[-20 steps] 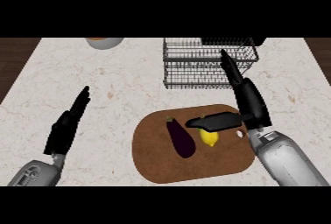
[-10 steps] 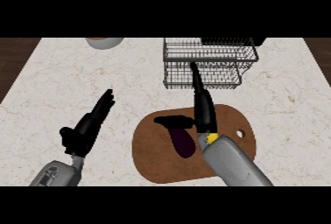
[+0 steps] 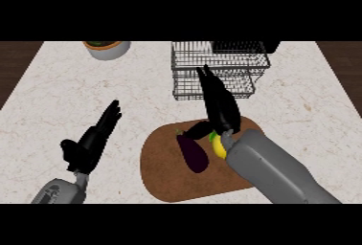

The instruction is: Pick the lemon from the cutting board and place it in the tiered basket

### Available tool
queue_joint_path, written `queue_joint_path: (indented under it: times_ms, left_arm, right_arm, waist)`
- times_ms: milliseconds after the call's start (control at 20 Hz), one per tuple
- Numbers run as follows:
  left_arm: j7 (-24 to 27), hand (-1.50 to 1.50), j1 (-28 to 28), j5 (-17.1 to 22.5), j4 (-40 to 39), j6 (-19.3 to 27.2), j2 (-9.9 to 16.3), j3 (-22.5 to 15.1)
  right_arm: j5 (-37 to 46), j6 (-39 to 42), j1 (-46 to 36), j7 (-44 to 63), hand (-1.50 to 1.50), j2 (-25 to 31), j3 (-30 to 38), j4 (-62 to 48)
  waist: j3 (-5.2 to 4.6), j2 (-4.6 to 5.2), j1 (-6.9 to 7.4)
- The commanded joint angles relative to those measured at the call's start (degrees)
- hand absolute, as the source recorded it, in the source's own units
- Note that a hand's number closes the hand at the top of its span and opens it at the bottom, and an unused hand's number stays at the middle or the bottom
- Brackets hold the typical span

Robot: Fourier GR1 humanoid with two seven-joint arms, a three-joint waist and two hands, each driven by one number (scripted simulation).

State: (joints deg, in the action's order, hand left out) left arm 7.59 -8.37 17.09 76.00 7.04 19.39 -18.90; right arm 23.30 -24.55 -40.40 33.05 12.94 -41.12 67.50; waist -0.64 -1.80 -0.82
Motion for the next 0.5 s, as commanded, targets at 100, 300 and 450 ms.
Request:
queue_joint_path:
  times_ms: [100, 300, 450]
  left_arm:
    - [-1.5, 0.0, -0.9, 0.4, 0.3, -0.4, 0.8, 0.8]
    - [-0.8, 0.0, -0.6, -0.4, 0.9, 0.7, -0.1, 0.6]
    - [0.8, 0.0, -0.2, 0.1, 0.6, -1.8, 0.4, 0.9]
  right_arm:
    - [2.5, 22.3, -7.5, 19.4, -1.5, 3.2, -7.2, -0.9]
    - [-1.8, 35.2, -11.9, 33.0, -1.5, -0.5, -7.4, 6.0]
    - [-3.6, 39.2, -14.0, 42.9, -1.5, -3.8, -5.5, 9.6]
  waist:
    - [0.07, -0.01, -0.42]
    - [0.4, 0.42, -0.59]
    - [0.52, 1.02, -0.07]
